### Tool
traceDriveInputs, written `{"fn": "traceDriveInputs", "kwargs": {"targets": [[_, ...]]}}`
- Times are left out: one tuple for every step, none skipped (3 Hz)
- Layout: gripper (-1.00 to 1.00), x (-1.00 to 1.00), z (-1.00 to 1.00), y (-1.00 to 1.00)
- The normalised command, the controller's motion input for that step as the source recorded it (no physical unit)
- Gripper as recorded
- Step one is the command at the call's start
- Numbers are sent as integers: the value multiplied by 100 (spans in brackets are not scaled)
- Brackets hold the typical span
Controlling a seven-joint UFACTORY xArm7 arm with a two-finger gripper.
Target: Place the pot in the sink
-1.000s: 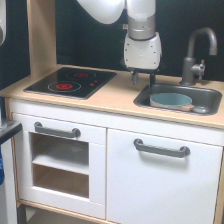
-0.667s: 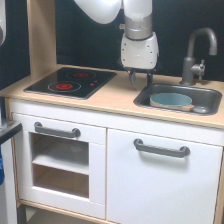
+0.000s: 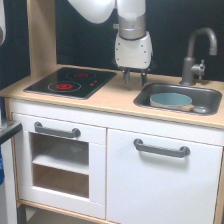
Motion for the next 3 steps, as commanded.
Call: {"fn": "traceDriveInputs", "kwargs": {"targets": [[100,-32,27,-7],[100,-31,27,-10],[100,-29,24,-13]]}}
